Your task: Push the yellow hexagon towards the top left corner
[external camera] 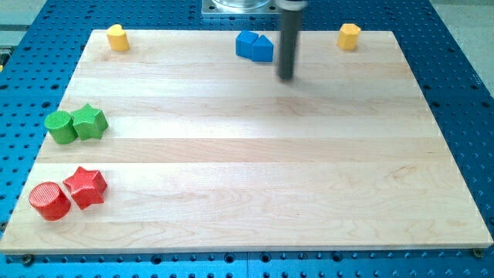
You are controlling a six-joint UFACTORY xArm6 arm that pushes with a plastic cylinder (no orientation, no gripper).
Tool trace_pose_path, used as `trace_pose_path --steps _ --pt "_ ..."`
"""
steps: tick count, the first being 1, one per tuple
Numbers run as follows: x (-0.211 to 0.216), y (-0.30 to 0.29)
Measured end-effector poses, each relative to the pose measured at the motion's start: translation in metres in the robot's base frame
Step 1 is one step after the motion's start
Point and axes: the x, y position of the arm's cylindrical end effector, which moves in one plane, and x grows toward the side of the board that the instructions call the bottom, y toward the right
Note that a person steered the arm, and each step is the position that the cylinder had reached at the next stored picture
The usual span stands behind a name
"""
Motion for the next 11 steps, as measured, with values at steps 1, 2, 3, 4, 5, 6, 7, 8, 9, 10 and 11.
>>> trace_pose_path --steps 1,2,3,4,5,6,7,8,9,10,11 --pt "-0.044 0.13" --pt "-0.112 0.183" --pt "-0.116 0.108" --pt "-0.045 0.004" --pt "-0.021 -0.007" --pt "-0.053 -0.005" --pt "-0.027 -0.096" --pt "0.025 -0.158" --pt "0.024 -0.056" --pt "0.042 0.015" --pt "0.071 -0.038"
